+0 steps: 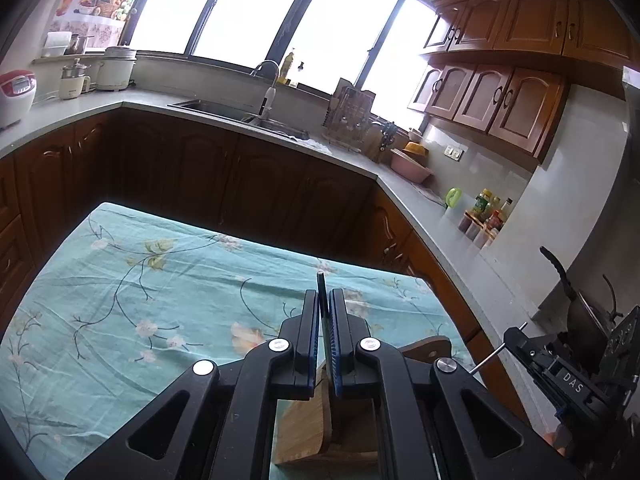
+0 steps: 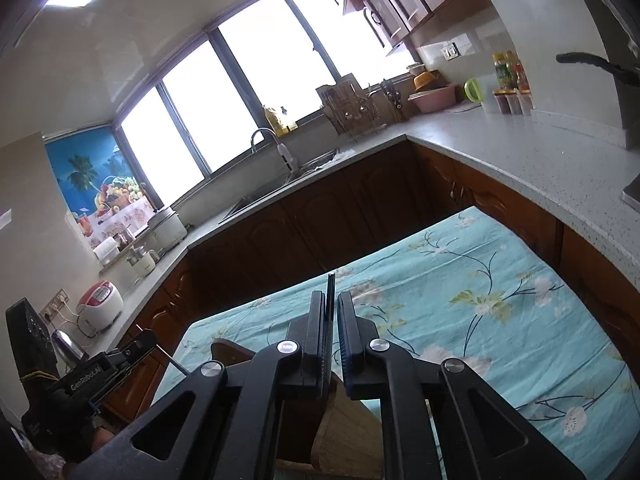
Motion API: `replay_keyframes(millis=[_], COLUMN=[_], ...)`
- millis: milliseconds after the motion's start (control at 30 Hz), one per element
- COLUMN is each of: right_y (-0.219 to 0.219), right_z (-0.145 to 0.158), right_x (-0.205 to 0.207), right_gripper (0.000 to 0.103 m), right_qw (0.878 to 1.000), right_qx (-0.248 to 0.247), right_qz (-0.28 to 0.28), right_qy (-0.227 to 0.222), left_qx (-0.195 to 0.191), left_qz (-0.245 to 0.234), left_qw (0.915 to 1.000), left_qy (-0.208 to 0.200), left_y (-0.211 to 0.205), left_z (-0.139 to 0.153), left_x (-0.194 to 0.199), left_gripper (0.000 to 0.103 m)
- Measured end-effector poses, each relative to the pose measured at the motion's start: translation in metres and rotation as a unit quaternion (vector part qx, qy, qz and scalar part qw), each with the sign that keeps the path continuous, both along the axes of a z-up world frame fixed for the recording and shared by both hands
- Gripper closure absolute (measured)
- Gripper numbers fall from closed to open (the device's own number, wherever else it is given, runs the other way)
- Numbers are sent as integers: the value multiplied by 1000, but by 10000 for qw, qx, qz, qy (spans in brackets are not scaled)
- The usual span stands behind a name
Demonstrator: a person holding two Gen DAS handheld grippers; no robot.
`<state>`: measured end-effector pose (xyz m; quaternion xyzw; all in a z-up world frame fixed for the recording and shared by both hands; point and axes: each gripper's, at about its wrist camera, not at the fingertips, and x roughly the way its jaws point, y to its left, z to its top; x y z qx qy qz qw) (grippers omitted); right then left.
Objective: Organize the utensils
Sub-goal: 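Lower the skewer into the wooden holder and open the left tool while the right tool releases its rod there, then withdraw both open tools from the holder back over the utensils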
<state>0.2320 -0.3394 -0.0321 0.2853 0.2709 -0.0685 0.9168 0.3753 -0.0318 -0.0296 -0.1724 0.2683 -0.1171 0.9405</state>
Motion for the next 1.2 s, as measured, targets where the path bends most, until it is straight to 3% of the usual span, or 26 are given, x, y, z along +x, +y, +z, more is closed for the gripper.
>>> replay_keyframes(millis=[167,233,267,367,467,633,700,1200], right_y=[1,2,2,2,3,6,8,32], right_z=[2,4,4,6,10,17,22,40], right_x=[-3,-3,-4,-7,-11,-17,-24,-76], right_gripper=[93,92,88,60,57,30,18,13], right_qw=[10000,10000,10000,9999,9999,9998,9998,9997], right_qx=[19,29,47,114,100,128,103,27], right_qz=[27,33,41,37,59,98,92,212], right_qy=[44,66,75,54,10,-81,-154,-145], left_qx=[41,39,45,39,24,73,80,174], left_qz=[25,32,68,64,60,164,208,289], left_qw=[10000,9999,9999,9999,9999,9998,9997,9990], left_qy=[49,87,81,93,102,95,102,285], left_y=[0,1,2,3,5,11,14,38], left_z=[5,5,5,7,10,15,18,28], left_x=[-6,-6,-7,-11,-16,-35,-42,-129], left_gripper=[94,80,78,74,67,31,27,21])
